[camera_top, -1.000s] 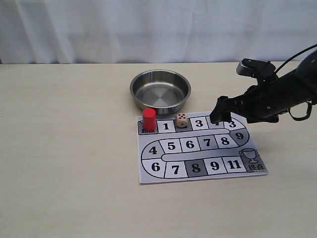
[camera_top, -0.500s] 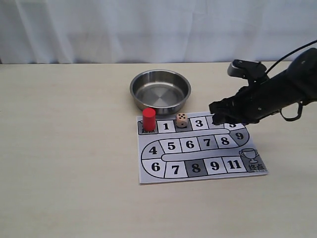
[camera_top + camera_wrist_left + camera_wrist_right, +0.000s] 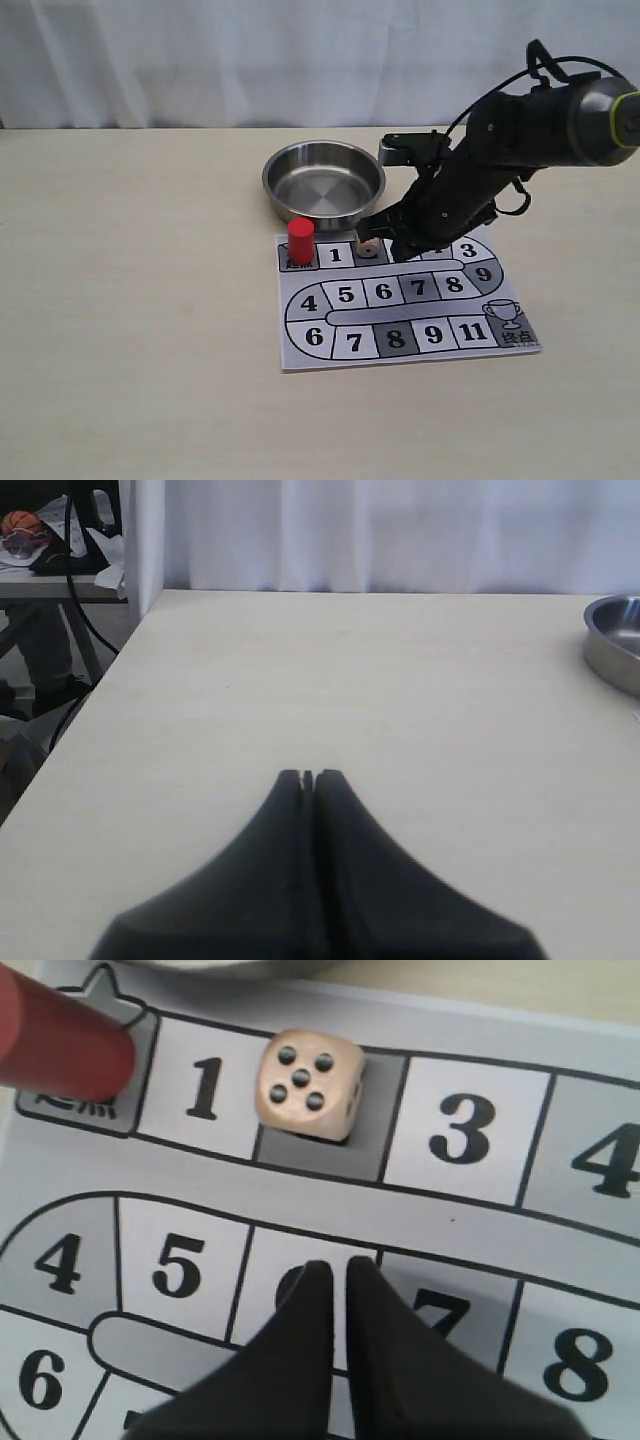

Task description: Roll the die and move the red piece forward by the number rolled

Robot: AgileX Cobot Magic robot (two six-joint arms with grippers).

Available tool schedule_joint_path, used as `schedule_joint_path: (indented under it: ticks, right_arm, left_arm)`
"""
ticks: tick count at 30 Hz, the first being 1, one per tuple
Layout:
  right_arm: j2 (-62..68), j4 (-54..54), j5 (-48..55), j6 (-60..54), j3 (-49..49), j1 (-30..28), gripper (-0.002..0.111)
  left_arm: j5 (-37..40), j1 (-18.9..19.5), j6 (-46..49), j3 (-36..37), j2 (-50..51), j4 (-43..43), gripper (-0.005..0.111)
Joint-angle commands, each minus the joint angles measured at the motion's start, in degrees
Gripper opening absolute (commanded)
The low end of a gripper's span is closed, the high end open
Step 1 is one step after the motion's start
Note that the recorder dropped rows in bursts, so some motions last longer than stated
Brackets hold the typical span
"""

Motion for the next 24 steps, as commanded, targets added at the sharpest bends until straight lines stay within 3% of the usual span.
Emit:
schedule_joint_path:
  ticks: [1, 24]
  right_arm:
    - [2.4, -2.6, 1.1, 2.0, -2.3, 1.4, 0.004]
    - [5.7, -2.4, -1.2, -2.4, -2.8, 1.8, 0.004]
  left_arm:
    - [-1.0, 0.0, -0.4, -0.4, 0.0, 0.0, 0.0]
    - [-1.0, 0.0, -0.4, -0.4, 0.0, 0.1, 0.0]
